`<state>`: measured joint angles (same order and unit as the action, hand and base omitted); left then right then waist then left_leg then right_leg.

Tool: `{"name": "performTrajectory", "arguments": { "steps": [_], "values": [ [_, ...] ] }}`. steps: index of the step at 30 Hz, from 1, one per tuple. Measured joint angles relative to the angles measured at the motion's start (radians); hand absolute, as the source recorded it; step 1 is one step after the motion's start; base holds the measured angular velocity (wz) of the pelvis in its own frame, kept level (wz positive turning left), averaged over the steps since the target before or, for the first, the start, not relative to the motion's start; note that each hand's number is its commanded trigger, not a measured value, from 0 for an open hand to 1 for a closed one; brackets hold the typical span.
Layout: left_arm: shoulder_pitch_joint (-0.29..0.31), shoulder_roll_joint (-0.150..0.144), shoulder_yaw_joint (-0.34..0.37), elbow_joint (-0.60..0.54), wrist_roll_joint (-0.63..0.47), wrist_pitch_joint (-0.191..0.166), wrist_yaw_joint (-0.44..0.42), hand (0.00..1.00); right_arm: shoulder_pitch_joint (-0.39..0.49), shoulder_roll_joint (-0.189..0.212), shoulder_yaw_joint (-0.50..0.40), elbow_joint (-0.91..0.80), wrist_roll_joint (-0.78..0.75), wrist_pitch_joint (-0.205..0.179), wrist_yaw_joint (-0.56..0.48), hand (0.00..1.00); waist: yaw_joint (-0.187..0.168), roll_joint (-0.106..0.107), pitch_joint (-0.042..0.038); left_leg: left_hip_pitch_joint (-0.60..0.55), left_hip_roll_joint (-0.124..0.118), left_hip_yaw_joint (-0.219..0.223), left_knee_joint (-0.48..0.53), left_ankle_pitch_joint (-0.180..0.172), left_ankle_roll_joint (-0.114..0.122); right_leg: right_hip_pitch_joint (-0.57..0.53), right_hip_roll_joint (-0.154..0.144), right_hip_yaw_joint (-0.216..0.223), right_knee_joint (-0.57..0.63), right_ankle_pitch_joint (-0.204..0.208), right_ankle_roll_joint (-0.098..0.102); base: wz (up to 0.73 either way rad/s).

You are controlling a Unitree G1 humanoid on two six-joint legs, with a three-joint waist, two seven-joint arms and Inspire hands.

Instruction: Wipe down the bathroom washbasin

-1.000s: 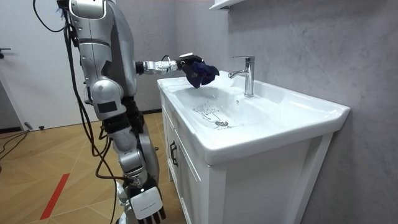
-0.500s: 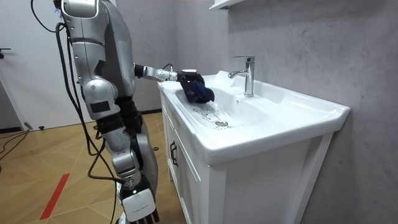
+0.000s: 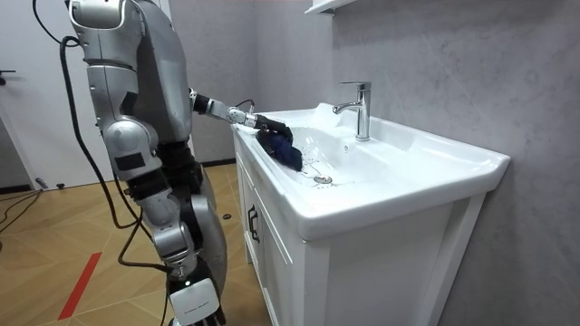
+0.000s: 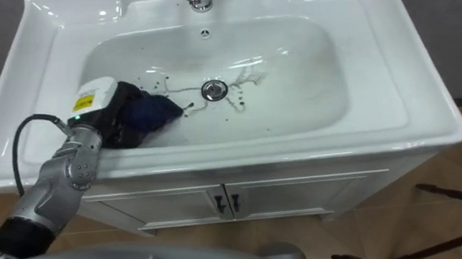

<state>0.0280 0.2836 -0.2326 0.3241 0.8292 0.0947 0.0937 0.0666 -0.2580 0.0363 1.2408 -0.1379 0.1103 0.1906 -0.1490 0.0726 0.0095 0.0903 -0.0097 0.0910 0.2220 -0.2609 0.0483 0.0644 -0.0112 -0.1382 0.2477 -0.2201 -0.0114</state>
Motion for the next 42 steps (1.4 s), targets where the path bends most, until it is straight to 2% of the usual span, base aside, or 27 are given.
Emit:
{"name": "performTrajectory", "arguments": {
  "steps": [3,12,19,23,24,28,31,33,36,38,39,40,42],
  "values": [
    [-0.025,-0.003,-0.001,0.032,0.009,0.000,-0.021,1.00,-0.003,-0.002,-0.002,0.000,-0.007,0.002,-0.009,0.00,-0.010,0.006,-0.0008,0.001,-0.002,0.000,0.001,0.000,0.000,0.000,0.000,0.000,0.000,-0.004,-0.002,0.00],
    [-0.110,-0.025,-0.010,0.131,0.002,0.000,-0.043,1.00,-0.028,0.000,0.000,0.000,0.019,0.013,-0.049,0.00,-0.011,0.005,-0.0013,-0.007,-0.002,0.002,0.011,0.000,0.000,0.000,-0.002,0.001,-0.009,-0.005,-0.001,0.00],
    [-0.129,-0.028,-0.008,0.145,-0.078,0.011,-0.057,1.00,-0.056,0.000,0.001,-0.002,0.089,0.014,-0.082,0.00,-0.009,0.004,-0.0037,-0.009,-0.001,0.011,0.012,0.001,0.000,-0.016,-0.003,0.003,-0.007,-0.006,-0.001,-0.02],
    [-0.146,-0.036,-0.008,0.153,-0.154,0.024,-0.082,1.00,-0.065,0.000,0.001,-0.010,0.171,0.013,-0.081,0.00,-0.009,0.001,-0.0087,-0.020,-0.001,0.019,0.016,0.001,0.000,-0.037,-0.005,0.008,0.010,-0.007,-0.002,-0.06],
    [-0.151,-0.038,-0.007,0.164,-0.173,0.022,-0.084,1.00,-0.068,0.000,0.000,-0.013,0.179,0.013,-0.078,0.00,-0.008,0.000,-0.0136,-0.024,-0.001,0.022,0.017,0.001,0.000,-0.047,-0.005,0.013,0.019,-0.010,-0.002,-0.09],
    [-0.183,-0.041,-0.006,0.208,-0.206,0.018,-0.094,1.00,-0.069,0.000,0.000,-0.045,0.202,0.010,-0.064,0.00,-0.009,-0.003,-0.0138,-0.028,0.000,0.028,0.023,0.000,0.000,-0.056,-0.006,0.016,0.032,-0.011,-0.004,-0.06],
    [-0.212,-0.046,-0.009,0.250,-0.210,0.010,-0.108,1.00,-0.085,0.003,0.001,-0.047,0.212,0.009,-0.045,0.00,-0.017,-0.009,-0.0107,-0.035,-0.003,0.037,0.038,0.000,0.000,-0.070,-0.019,0.024,0.054,-0.025,-0.004,-0.03],
    [-0.260,-0.060,-0.022,0.308,-0.211,0.010,-0.112,1.00,-0.091,0.003,0.002,-0.046,0.217,0.010,-0.031,0.00,-0.024,-0.011,-0.0100,-0.046,-0.004,0.037,0.046,0.000,0.000,-0.075,-0.021,0.023,0.066,-0.030,-0.003,0.15],
    [-0.321,-0.070,-0.028,0.378,-0.251,0.008,-0.112,1.00,-0.120,0.004,0.011,-0.037,0.237,0.013,-0.026,0.00,-0.039,-0.003,-0.0065,-0.075,-0.004,0.040,0.057,0.000,0.000,-0.111,-0.024,0.023,0.087,-0.030,-0.003,0.03],
    [-0.362,-0.078,-0.030,0.418,-0.268,0.006,-0.111,1.00,-0.137,0.004,0.015,-0.030,0.253,0.012,-0.027,0.00,-0.041,0.007,-0.0031,-0.097,-0.003,0.047,0.068,0.000,0.000,-0.138,-0.024,0.028,0.101,-0.030,-0.004,-0.05],
    [-0.378,-0.083,-0.034,0.437,-0.282,0.005,-0.107,1.00,-0.148,0.003,0.016,-0.021,0.257,0.011,-0.027,0.00,-0.052,0.016,0.0012,-0.103,-0.002,0.049,0.069,0.000,0.000,-0.144,-0.024,0.029,0.103,-0.029,-0.005,-0.06],
    [-0.393,-0.091,-0.044,0.457,-0.317,0.004,-0.103,1.00,-0.154,-0.001,0.023,-0.015,0.268,0.010,-0.028,0.00,-0.062,0.026,0.0018,-0.110,-0.003,0.050,0.069,0.001,0.001,-0.155,-0.024,0.034,0.110,-0.029,-0.005,-0.05],
    [-0.426,-0.101,-0.052,0.490,-0.370,-0.004,-0.103,1.00,-0.171,-0.007,0.029,0.009,0.305,0.004,-0.035,0.00,-0.070,0.041,0.0079,-0.123,-0.003,0.061,0.071,0.002,0.002,-0.176,-0.026,0.040,0.122,-0.030,-0.006,-0.13]
  ]
}}
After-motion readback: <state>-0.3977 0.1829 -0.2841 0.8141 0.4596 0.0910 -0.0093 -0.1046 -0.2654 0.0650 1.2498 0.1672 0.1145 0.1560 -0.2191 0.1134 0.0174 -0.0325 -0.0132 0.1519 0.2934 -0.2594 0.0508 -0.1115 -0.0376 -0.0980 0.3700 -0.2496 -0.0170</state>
